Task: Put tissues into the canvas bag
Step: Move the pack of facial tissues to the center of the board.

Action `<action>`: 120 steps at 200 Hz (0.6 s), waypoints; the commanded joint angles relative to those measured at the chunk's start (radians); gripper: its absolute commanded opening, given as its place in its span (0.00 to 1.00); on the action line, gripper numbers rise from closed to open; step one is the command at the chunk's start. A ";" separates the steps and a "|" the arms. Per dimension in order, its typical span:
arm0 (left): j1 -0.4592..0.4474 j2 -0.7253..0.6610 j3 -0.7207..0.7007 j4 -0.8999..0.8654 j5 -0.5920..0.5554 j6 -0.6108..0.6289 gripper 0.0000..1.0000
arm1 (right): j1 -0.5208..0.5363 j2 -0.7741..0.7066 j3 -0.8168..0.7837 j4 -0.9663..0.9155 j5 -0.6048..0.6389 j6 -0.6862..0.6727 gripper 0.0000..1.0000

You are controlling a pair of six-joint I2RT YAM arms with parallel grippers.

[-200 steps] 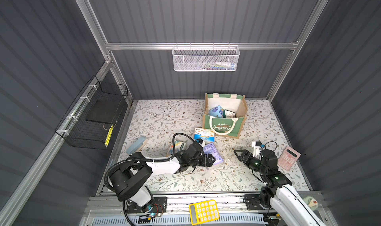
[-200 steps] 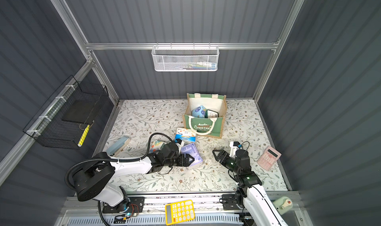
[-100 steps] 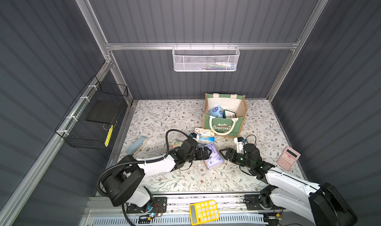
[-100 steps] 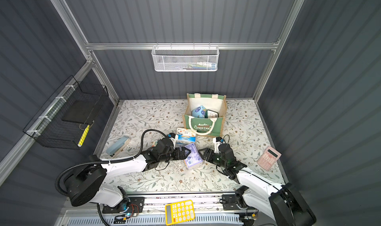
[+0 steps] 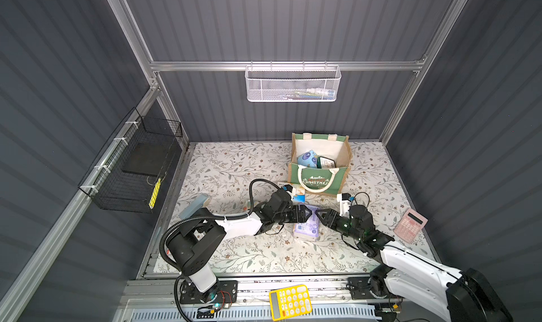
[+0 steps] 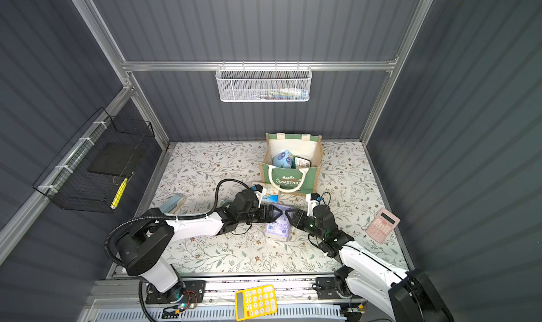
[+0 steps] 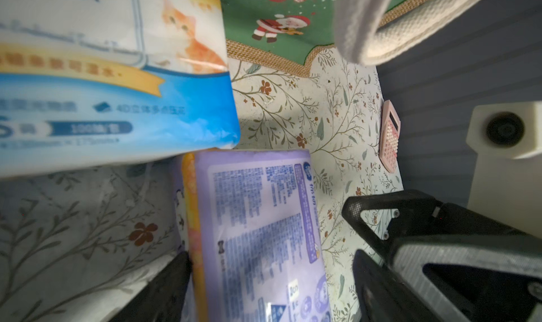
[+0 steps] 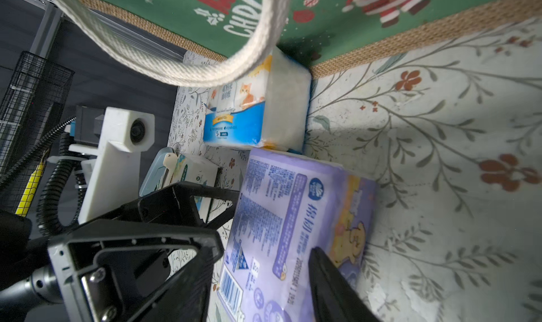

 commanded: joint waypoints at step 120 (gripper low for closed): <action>0.082 -0.052 -0.045 -0.114 0.137 0.145 0.92 | 0.027 0.138 -0.012 -0.006 0.024 0.011 0.48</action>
